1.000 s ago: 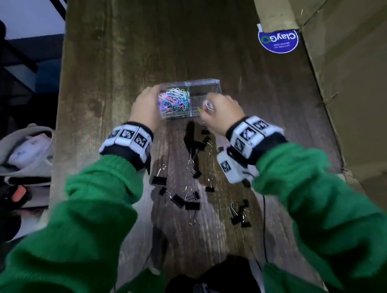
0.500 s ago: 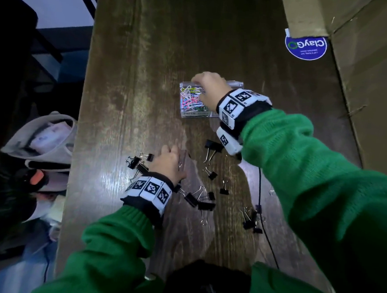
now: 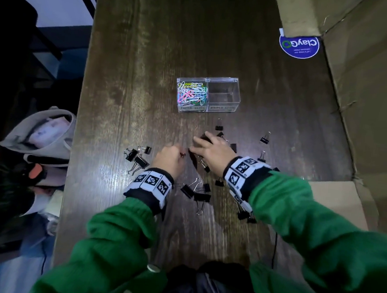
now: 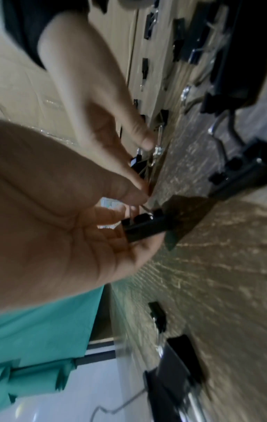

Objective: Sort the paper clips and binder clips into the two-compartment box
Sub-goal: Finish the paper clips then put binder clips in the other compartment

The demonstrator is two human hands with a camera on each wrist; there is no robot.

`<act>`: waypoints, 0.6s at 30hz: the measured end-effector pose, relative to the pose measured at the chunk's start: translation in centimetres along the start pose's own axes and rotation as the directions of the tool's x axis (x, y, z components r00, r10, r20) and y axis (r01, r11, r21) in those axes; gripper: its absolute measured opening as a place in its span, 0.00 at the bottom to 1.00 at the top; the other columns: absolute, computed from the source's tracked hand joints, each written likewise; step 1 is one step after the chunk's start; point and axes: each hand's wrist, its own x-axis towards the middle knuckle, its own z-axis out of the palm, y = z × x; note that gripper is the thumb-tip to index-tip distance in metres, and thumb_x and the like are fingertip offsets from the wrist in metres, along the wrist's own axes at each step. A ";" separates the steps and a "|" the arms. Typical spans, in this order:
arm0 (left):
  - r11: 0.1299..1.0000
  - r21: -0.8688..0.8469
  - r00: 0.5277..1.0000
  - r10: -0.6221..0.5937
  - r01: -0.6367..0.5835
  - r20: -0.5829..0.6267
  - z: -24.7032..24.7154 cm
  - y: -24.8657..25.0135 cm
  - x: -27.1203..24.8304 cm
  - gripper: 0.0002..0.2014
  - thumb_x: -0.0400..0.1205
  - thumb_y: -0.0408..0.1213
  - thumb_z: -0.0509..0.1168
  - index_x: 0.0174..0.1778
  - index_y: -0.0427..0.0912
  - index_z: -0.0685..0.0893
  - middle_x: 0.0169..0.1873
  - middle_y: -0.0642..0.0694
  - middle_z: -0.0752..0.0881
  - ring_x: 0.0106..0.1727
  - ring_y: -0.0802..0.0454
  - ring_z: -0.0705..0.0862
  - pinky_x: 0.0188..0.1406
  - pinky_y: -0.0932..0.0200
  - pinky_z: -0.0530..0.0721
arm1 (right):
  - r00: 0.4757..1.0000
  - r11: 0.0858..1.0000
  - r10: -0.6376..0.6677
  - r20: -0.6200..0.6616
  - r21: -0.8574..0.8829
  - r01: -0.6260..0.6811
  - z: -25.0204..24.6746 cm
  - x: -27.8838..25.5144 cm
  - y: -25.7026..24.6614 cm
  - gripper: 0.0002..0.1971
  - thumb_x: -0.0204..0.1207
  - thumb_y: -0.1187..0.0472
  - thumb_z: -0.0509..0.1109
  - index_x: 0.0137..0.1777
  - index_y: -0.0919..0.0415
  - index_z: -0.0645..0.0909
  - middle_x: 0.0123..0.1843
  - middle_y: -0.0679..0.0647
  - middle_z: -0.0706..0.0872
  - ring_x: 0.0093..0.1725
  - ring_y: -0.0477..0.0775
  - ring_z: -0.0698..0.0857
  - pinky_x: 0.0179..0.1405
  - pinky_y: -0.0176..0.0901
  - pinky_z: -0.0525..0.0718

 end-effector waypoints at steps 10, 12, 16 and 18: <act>0.995 -0.071 0.969 -0.084 0.070 -0.230 -3.3 -3.4 -0.5 0.08 0.80 0.37 0.64 0.51 0.37 0.79 0.53 0.39 0.82 0.46 0.46 0.80 0.45 0.55 0.78 | 0.952 0.971 0.191 -0.241 0.186 -0.148 0.5 -3.2 1.6 0.09 0.77 0.68 0.63 0.56 0.63 0.75 0.59 0.57 0.74 0.54 0.52 0.72 0.54 0.40 0.78; 0.995 0.020 0.966 -0.088 0.096 -0.245 -4.0 -4.6 -0.5 0.12 0.76 0.35 0.68 0.54 0.38 0.79 0.57 0.39 0.79 0.51 0.42 0.82 0.49 0.50 0.81 | 0.894 0.909 0.339 -0.293 0.345 -0.232 -0.8 -3.2 2.3 0.05 0.77 0.70 0.61 0.47 0.60 0.71 0.50 0.56 0.75 0.48 0.53 0.74 0.48 0.41 0.76; 0.971 0.183 0.979 -0.123 0.152 -0.160 -4.6 -5.4 -0.1 0.19 0.76 0.36 0.70 0.62 0.38 0.76 0.62 0.37 0.77 0.58 0.38 0.82 0.55 0.45 0.82 | 0.837 0.837 0.478 -0.268 0.426 -0.342 -2.8 -1.1 3.5 0.04 0.79 0.67 0.60 0.50 0.63 0.76 0.55 0.61 0.82 0.54 0.61 0.83 0.49 0.47 0.77; 0.968 0.188 0.982 -0.148 0.168 -0.115 -4.7 -5.3 0.0 0.19 0.77 0.38 0.69 0.62 0.38 0.76 0.60 0.36 0.79 0.58 0.38 0.82 0.55 0.45 0.82 | 0.825 0.822 0.519 -0.224 0.396 -0.410 -3.0 0.5 3.6 0.12 0.80 0.59 0.62 0.59 0.64 0.77 0.62 0.61 0.82 0.58 0.63 0.83 0.55 0.51 0.80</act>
